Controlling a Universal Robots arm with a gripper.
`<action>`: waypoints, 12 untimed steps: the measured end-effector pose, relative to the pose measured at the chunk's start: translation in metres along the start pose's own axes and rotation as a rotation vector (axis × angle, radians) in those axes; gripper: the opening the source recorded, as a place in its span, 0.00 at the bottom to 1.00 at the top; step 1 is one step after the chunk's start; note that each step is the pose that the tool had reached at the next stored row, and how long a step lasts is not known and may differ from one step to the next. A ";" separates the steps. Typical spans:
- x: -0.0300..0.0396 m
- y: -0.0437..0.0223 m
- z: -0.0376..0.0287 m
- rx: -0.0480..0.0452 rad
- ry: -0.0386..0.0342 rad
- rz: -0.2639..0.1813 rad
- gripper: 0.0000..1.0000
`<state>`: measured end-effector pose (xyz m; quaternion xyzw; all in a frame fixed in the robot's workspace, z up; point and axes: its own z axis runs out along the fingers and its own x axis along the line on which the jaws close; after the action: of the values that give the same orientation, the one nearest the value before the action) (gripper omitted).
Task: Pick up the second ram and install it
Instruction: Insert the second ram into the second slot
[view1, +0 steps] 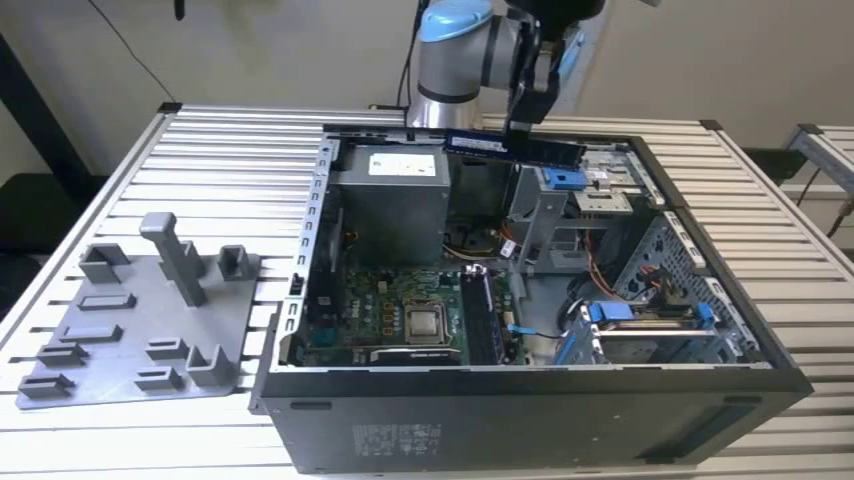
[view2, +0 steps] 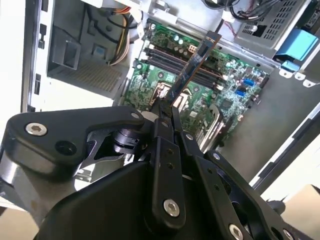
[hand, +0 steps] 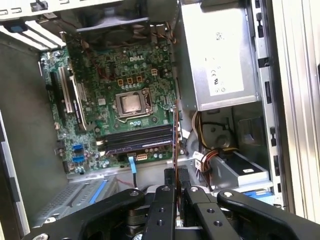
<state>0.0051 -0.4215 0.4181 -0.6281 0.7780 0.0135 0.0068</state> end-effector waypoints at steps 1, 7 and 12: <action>0.0000 0.0000 0.0000 0.0004 -0.0002 0.013 0.14; 0.0000 0.0000 0.0001 0.0026 -0.0013 0.094 0.14; 0.0000 0.0000 0.0001 0.0045 -0.0021 0.163 0.14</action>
<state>0.0051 -0.4216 0.4180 -0.5628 0.8265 0.0129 0.0079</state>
